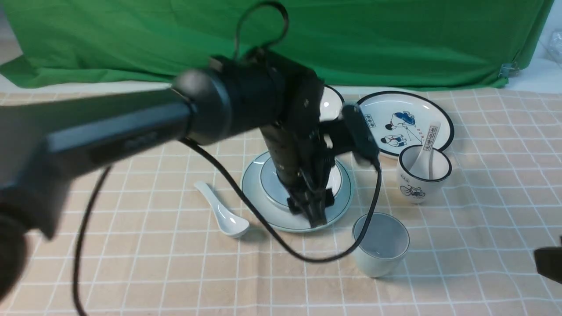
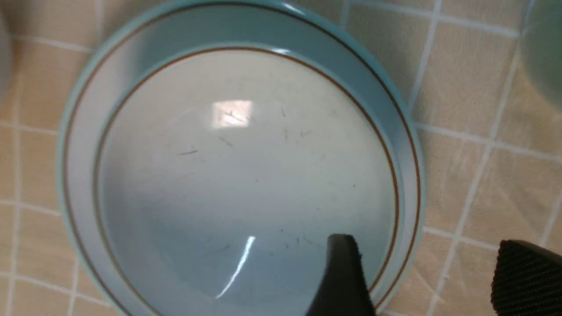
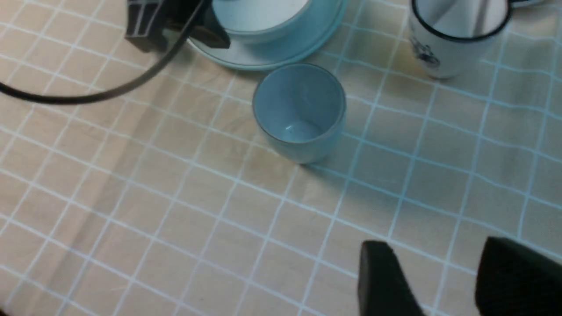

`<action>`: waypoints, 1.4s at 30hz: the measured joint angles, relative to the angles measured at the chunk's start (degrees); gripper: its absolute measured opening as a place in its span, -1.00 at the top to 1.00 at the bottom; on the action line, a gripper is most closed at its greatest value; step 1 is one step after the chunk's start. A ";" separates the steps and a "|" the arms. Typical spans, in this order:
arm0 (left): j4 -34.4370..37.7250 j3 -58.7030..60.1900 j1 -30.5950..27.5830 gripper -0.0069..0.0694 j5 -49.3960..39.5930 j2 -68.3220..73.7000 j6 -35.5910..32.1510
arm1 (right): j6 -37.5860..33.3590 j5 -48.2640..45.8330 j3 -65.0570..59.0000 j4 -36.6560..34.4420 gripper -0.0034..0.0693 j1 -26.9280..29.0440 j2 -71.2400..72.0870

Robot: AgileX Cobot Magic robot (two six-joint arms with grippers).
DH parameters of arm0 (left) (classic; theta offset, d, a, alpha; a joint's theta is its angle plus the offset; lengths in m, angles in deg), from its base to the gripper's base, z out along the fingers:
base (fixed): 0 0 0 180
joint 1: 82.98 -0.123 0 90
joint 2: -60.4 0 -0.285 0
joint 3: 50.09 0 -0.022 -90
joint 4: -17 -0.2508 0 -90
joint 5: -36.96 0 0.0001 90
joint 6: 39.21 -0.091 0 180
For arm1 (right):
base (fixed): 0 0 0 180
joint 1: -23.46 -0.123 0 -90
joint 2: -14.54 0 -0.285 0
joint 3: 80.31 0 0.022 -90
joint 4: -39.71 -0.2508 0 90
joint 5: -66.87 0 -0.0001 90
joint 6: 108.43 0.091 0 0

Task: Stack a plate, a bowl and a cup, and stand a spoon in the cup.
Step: Use the left arm to put the blue rice bowl into the blue large plate in the middle, then use the right arm to grab a blue teacup, then use the right arm to put the blue teacup into the blue rice bowl in the middle

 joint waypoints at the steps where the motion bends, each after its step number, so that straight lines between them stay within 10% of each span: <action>1: 0.45 0.00 0.00 -0.34 -0.10 -2.44 1.66 | -0.56 -0.24 1.46 -0.67 0.03 -0.90 -1.90; 12: 6.91 25.39 -2.51 0.76 14.98 -44.56 12.26 | 0.52 1.97 14.89 5.35 -0.24 -22.44 -34.29; 22: 13.13 56.23 -2.51 0.82 29.57 -73.57 14.27 | 6.07 4.50 24.93 13.66 -0.25 -22.37 -58.86; 30: 13.54 58.89 -2.51 0.82 30.16 -80.72 15.16 | 6.50 -2.77 29.50 13.84 0.69 -22.73 -63.16; 42: 13.54 58.89 -2.51 0.82 30.78 -80.93 15.16 | 3.71 -1.98 52.03 12.15 0.69 -23.05 -68.05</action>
